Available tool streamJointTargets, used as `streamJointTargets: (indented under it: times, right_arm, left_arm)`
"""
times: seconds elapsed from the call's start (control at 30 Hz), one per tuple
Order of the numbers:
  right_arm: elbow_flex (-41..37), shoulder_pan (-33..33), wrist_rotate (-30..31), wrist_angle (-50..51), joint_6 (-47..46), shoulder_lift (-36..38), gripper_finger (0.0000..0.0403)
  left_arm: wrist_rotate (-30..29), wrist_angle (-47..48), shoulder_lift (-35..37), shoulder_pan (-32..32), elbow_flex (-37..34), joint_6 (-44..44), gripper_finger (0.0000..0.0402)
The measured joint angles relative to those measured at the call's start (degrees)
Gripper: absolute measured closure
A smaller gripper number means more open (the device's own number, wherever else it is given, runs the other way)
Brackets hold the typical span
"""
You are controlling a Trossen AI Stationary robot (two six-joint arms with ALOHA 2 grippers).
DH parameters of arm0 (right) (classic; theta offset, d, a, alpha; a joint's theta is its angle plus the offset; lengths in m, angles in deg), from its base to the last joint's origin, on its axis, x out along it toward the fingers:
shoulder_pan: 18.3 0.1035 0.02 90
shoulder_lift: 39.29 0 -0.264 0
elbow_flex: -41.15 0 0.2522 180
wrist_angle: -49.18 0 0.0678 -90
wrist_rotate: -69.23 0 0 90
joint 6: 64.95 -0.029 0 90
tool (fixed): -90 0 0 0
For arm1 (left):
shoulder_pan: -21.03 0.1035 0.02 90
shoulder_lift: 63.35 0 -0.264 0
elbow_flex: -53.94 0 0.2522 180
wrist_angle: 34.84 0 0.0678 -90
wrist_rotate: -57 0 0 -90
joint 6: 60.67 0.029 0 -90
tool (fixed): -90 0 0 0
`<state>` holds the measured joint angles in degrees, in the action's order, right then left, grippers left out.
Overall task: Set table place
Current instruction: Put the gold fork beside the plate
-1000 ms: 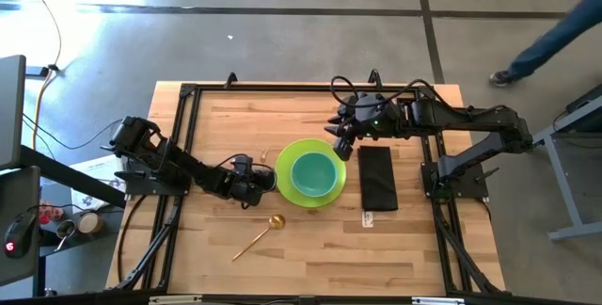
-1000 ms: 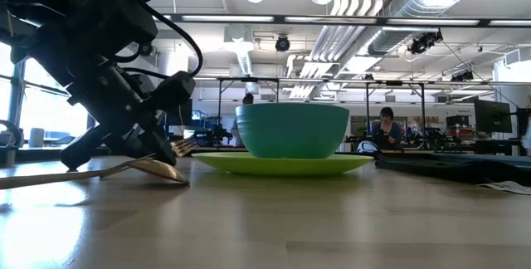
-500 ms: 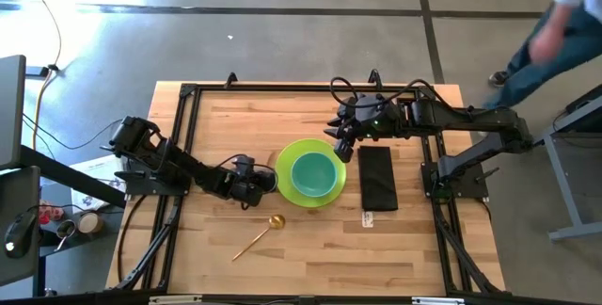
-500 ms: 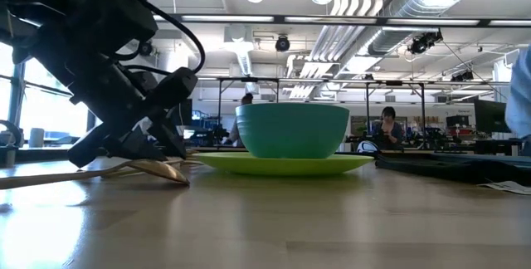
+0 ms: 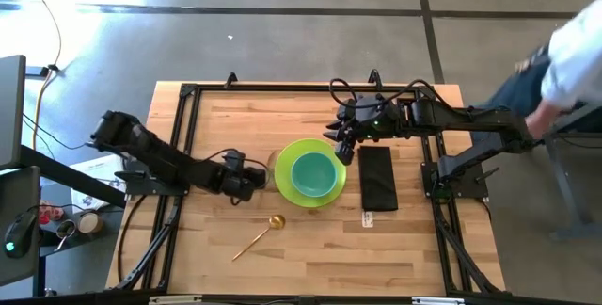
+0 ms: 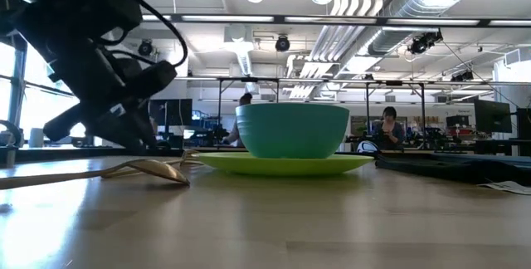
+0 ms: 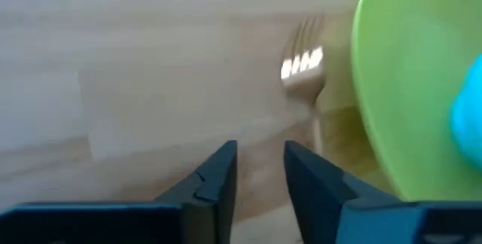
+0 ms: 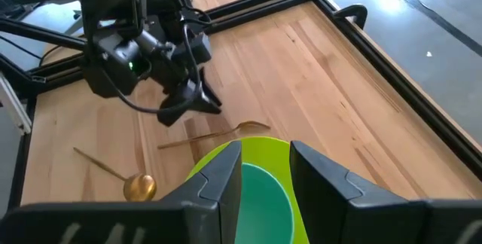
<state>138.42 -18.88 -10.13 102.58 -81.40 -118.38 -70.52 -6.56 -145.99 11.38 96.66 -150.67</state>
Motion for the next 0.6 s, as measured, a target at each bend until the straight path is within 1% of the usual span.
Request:
streamJointTargets:
  times: [0.07, 0.1, 0.17, 0.23, 0.3, 0.43, 0.53, 0.6]
  right_arm:
    - [0.02, 0.00, 0.01, 0.01, 0.00, 0.00, 0.0297]
    - [0.02, 0.00, 0.01, 0.02, 0.00, 0.00, 0.0297]
    - [0.02, 0.00, 0.01, 0.03, 0.00, 0.00, 0.0297]
    - [0.02, 0.00, 0.03, 0.09, 0.00, 0.00, 0.0297]
    - [0.02, 0.00, 0.03, 0.18, -0.01, 0.00, 0.0297]
    - [0.02, 0.00, 0.05, 0.46, -1.00, 0.00, 0.0297]
    - [0.02, 0.00, 0.05, 0.46, -1.51, 0.00, 0.0297]
    - [0.02, 0.00, 0.08, 0.50, -1.62, 0.00, 0.0297]
  left_arm:
    - [-1.00, 1.22, 1.20, 0.47, 0.10, 0.43, 0.0326]
    - [-0.29, 1.87, 1.44, 1.23, 0.10, 1.43, 0.0335]
    - [4.75, 1.35, 1.66, 4.00, 0.10, 5.42, 0.0346]
    - [10.29, -0.64, 1.67, 7.43, 0.24, 11.23, 0.0350]
    - [13.37, -1.98, 1.67, 10.71, 1.67, 17.69, 0.0349]
    - [13.75, -0.73, 1.73, 17.11, 8.14, 31.07, 0.0334]
    - [14.14, 4.83, 1.29, 20.91, 14.24, 40.74, 0.0320]
    - [15.94, 10.52, 0.25, 23.03, 17.85, 46.50, 0.0312]
